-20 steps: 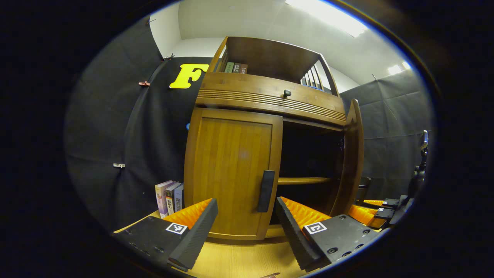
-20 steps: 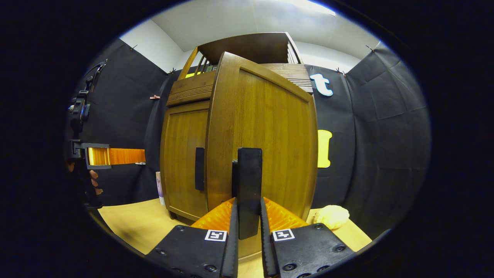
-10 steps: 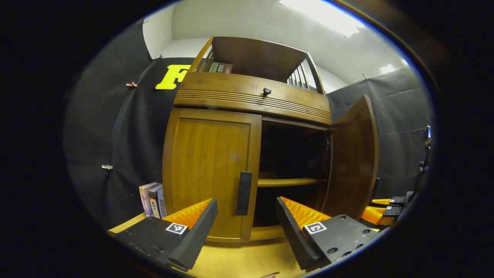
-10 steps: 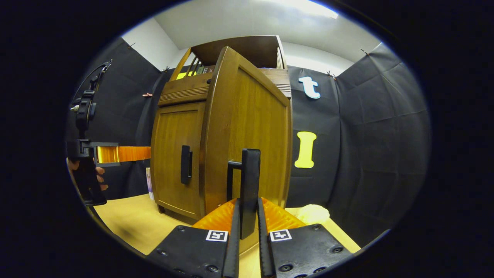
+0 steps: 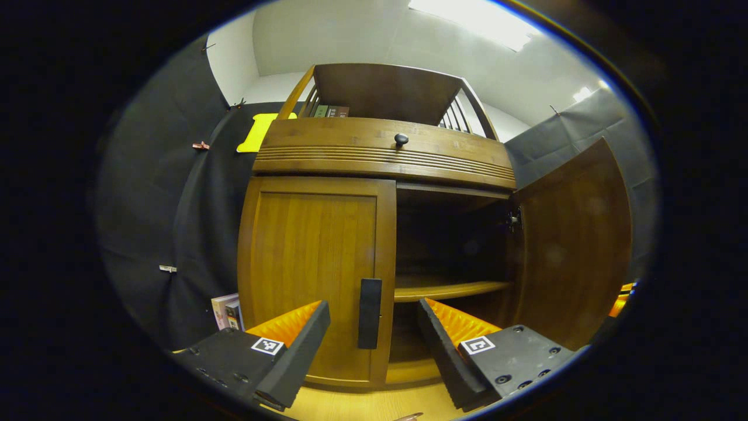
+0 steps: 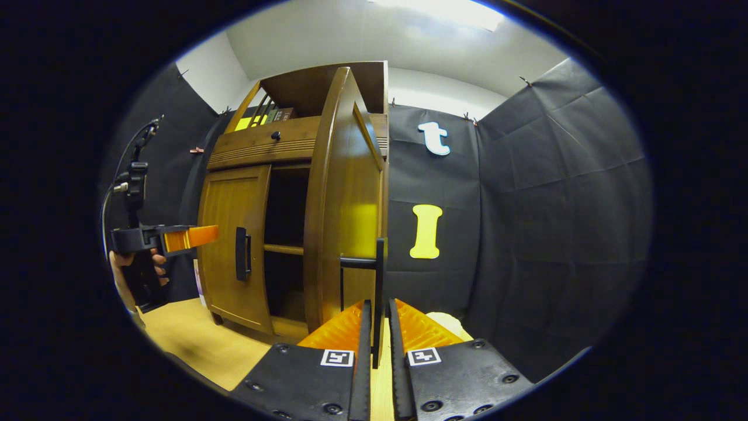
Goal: Open the right door of the double-door shoe cabinet with the right hand, and open the left door with the left hand.
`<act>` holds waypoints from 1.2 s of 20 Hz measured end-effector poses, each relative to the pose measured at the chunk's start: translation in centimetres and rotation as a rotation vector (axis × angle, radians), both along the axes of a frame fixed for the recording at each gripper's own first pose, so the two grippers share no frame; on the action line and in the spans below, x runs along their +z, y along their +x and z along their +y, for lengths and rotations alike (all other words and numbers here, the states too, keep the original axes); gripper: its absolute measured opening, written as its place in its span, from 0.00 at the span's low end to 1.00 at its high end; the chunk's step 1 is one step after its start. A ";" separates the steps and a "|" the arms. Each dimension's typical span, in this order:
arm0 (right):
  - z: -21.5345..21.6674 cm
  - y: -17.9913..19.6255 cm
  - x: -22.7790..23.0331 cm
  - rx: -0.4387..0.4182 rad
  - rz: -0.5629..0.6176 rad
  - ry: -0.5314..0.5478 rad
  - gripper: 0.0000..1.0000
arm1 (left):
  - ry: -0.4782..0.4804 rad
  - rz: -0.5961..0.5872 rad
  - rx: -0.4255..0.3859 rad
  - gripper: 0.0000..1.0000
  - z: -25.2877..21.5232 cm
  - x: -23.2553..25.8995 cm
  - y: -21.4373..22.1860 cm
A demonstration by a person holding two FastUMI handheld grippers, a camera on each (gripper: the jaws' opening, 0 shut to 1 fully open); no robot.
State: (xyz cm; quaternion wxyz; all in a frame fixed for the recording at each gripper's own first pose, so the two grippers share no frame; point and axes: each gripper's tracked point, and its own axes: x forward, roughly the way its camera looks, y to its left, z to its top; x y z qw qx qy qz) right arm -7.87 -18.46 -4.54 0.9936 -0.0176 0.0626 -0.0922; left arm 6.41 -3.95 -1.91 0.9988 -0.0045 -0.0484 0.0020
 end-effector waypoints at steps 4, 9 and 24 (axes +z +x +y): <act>-3.1 -1.8 0.7 -0.043 -0.005 -0.032 0.18 | 0.010 -0.021 0.004 0.92 0.1 -0.1 2.4; -5.6 -3.7 1.3 -0.107 -0.023 -0.024 0.10 | 0.004 -0.006 0.007 0.92 0.9 -1.5 4.8; -9.2 -8.4 3.7 -0.254 -0.132 -0.203 0.97 | -0.002 0.030 0.071 0.90 1.8 -5.9 11.7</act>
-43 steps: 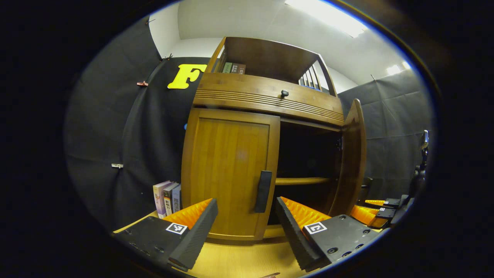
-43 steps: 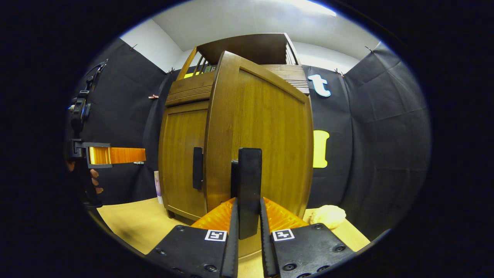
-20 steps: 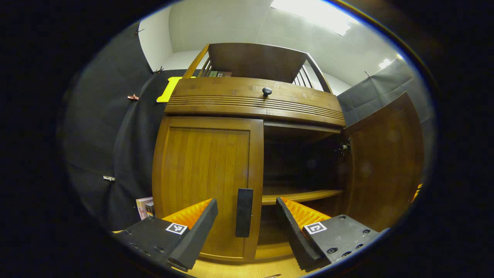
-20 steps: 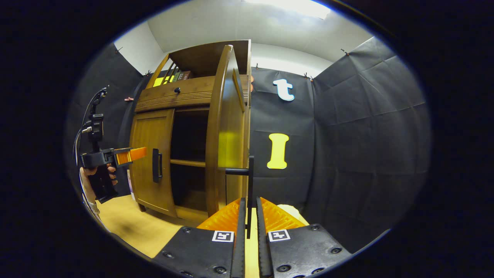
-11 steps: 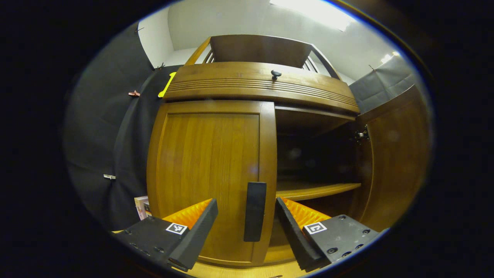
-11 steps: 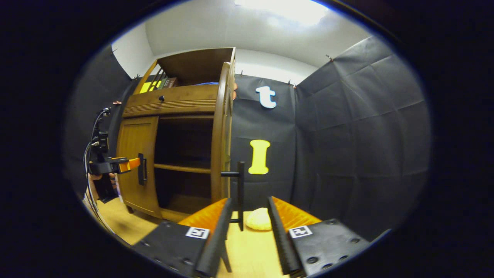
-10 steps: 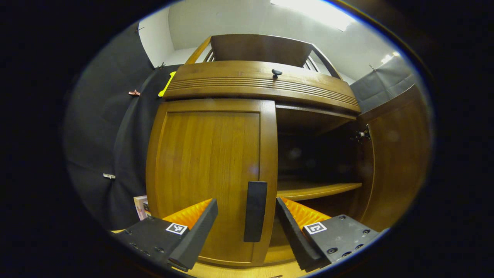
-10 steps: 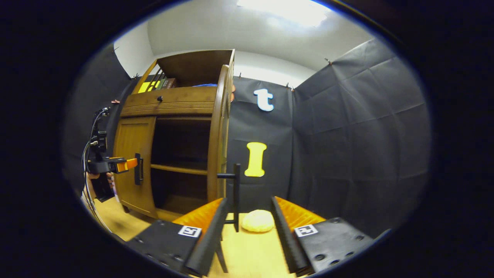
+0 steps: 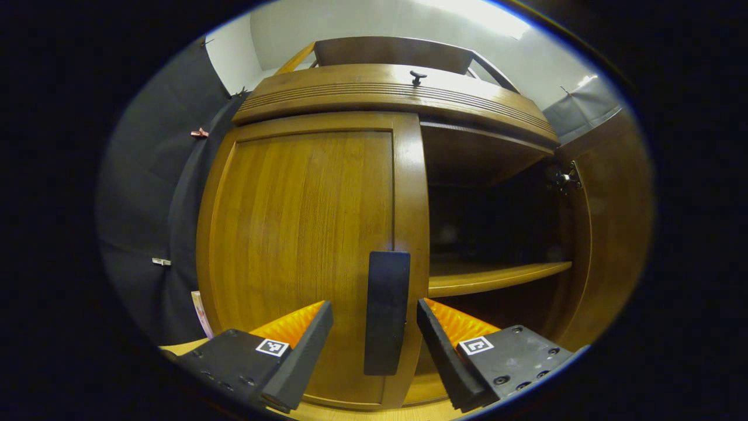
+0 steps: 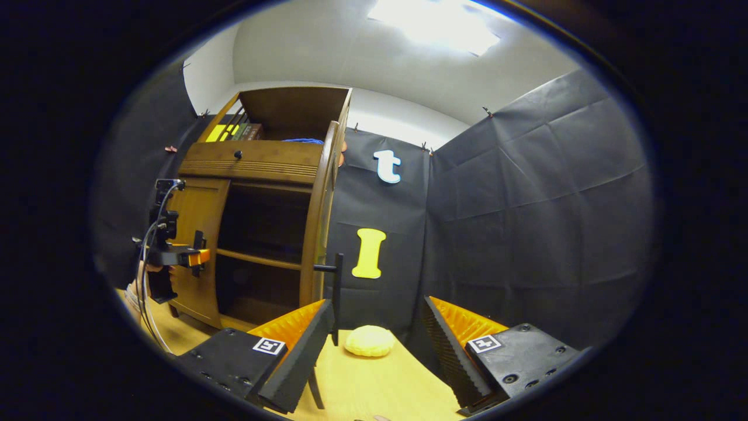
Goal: Open the right door of the double-door shoe cabinet with the right hand, and open the left door with the left hand.
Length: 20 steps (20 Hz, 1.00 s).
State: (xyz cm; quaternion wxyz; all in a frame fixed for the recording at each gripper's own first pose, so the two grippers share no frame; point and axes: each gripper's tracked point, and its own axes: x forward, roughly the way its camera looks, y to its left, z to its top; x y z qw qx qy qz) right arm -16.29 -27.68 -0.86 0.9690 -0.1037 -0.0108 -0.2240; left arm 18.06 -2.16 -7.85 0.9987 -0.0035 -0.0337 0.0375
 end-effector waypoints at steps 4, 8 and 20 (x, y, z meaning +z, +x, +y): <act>-0.7 -0.3 0.5 -0.059 -0.007 -0.049 0.98 | 0.009 -0.021 -0.028 0.65 -0.4 0.3 0.6; 0.0 -0.7 1.5 -0.054 -0.043 -0.053 0.97 | 0.025 -0.006 -0.049 0.39 -1.0 0.1 0.7; 3.8 -2.2 2.7 -0.031 -0.075 -0.034 0.97 | -0.037 0.027 -0.176 0.30 -0.4 0.6 -4.4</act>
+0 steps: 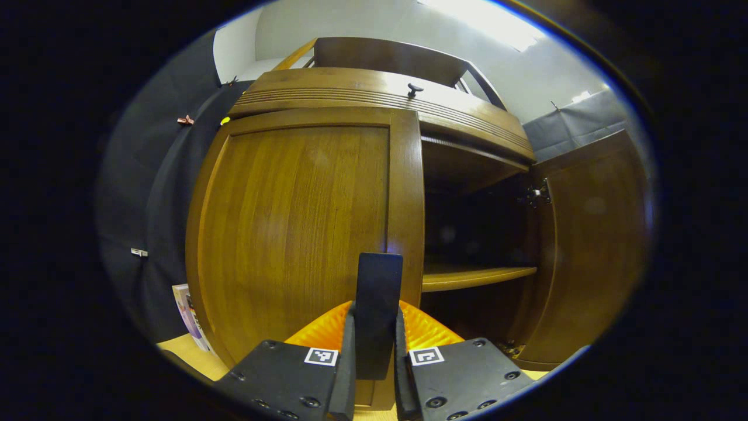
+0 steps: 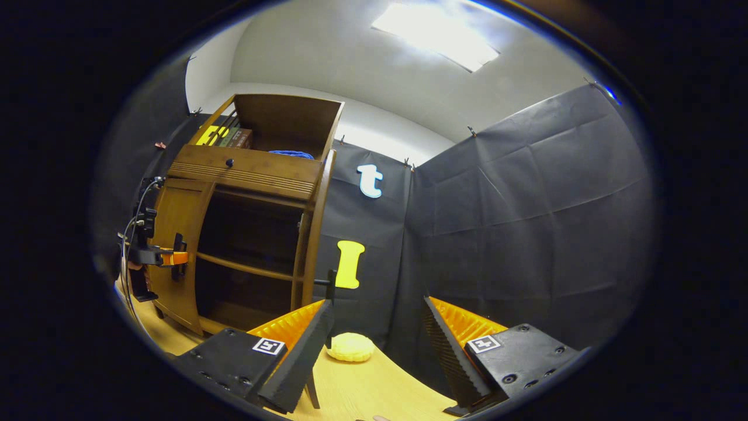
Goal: Open the right door of the double-door shoe cabinet with the right hand, and open the left door with the left hand.
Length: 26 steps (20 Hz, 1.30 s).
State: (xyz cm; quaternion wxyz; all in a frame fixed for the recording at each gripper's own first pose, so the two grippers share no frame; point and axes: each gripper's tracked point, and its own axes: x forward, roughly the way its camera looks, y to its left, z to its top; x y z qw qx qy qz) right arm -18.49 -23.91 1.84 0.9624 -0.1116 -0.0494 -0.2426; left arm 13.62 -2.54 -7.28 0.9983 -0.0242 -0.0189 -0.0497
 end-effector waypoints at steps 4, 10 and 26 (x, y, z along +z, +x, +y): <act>2.8 1.0 -1.0 0.076 0.014 0.045 0.97 | 0.021 0.010 -0.016 0.30 0.8 0.4 -3.3; 5.5 1.8 -2.3 0.139 0.043 0.075 0.95 | 0.020 0.022 -0.050 0.31 2.4 0.8 -6.7; 15.4 7.7 -7.1 0.396 0.156 0.124 0.98 | 0.097 0.023 0.032 0.29 9.2 1.6 -14.7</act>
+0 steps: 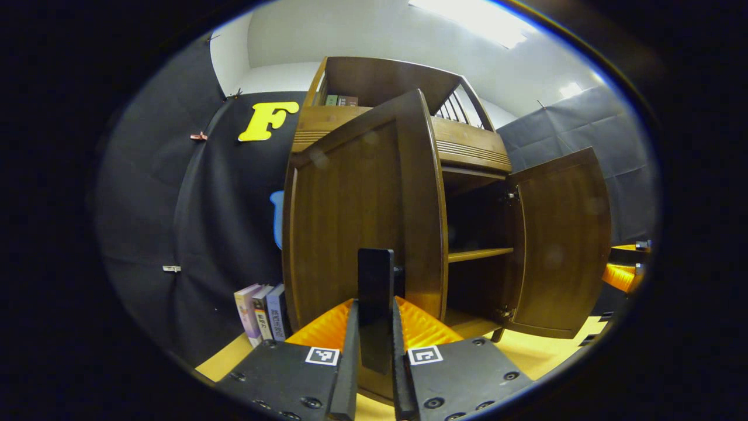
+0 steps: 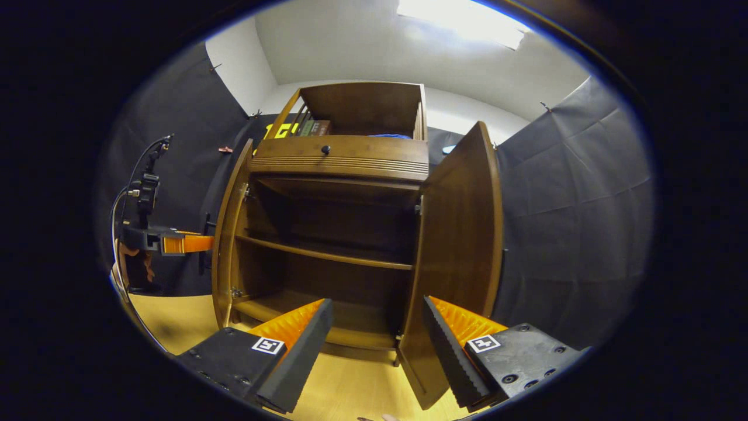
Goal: Open the right door of the double-door shoe cabinet with the right hand, and open the left door with the left hand.
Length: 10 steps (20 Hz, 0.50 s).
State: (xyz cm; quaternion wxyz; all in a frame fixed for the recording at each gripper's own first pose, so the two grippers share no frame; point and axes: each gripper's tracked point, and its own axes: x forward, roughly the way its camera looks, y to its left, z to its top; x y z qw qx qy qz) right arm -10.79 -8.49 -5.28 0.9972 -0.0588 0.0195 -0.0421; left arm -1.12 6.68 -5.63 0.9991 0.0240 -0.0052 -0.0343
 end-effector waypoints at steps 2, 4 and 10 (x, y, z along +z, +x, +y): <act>1.1 0.7 -0.6 0.024 0.013 0.015 0.98 | 0.006 -0.008 0.019 0.28 1.0 0.3 -0.7; 1.6 1.4 -1.2 0.035 0.026 0.032 0.98 | 0.010 -0.016 0.036 0.27 2.0 0.5 -1.3; 3.7 3.1 -2.3 0.073 0.051 0.088 0.98 | 0.004 -0.004 0.088 0.23 4.6 0.2 -2.7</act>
